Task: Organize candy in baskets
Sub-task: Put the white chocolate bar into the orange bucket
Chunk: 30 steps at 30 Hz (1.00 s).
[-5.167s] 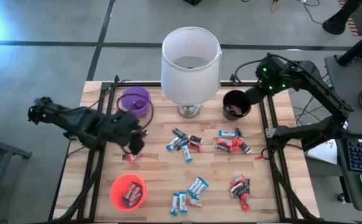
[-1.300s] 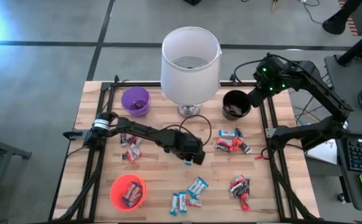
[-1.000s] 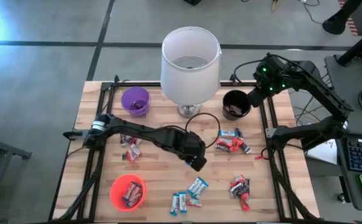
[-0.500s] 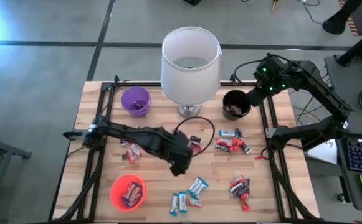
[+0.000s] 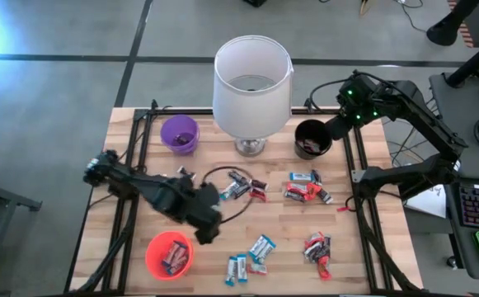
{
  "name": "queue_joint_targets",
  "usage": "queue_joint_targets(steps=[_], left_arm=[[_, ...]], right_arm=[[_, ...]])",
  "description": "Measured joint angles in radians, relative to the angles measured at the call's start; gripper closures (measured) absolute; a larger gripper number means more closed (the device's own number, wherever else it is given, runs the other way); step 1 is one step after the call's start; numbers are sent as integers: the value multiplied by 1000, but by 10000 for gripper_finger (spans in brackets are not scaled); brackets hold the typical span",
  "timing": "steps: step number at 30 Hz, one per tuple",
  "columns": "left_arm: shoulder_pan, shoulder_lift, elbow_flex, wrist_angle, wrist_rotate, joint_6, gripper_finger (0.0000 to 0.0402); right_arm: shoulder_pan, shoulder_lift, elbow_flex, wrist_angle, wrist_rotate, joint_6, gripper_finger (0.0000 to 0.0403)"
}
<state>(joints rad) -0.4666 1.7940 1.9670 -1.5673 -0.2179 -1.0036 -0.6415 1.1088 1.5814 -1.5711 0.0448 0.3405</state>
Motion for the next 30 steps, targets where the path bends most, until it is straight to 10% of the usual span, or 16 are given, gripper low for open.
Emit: queue_joint_targets(steps=[15,30], left_arm=[[-254,-259,-453,238,106,-297,400],[-365,-293,-603,516,239,-306,392]], right_arm=[[0,40,0,4,0,0,266],[0,58,0,3,0,0,266]])
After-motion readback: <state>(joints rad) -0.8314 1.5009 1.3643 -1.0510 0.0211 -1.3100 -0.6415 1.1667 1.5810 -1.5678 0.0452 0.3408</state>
